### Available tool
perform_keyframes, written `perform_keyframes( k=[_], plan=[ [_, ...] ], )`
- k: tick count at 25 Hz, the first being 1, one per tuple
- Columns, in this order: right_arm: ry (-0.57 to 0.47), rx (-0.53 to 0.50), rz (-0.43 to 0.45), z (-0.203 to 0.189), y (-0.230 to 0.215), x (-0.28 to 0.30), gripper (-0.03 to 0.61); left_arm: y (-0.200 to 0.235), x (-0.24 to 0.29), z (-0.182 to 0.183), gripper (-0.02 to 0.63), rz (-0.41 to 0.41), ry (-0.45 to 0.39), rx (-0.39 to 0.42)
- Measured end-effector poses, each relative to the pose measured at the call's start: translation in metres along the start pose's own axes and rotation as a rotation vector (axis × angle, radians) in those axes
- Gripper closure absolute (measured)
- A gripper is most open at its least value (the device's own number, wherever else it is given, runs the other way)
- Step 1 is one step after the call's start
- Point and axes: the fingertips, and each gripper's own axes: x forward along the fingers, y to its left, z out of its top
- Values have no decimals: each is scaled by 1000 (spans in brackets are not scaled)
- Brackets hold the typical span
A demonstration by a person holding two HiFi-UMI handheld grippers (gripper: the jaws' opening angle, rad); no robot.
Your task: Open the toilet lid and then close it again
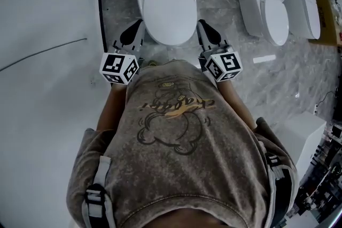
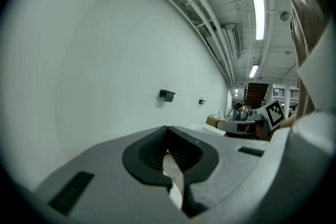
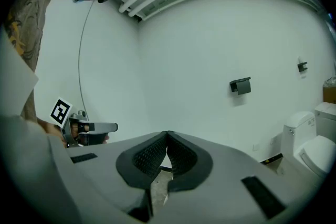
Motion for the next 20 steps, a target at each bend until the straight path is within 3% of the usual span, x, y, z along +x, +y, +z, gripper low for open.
perform_keyframes(
  k=[20],
  plan=[
    [6, 11, -30, -5, -10, 2, 552, -3, 4, 0, 606, 23, -1, 6]
  ],
)
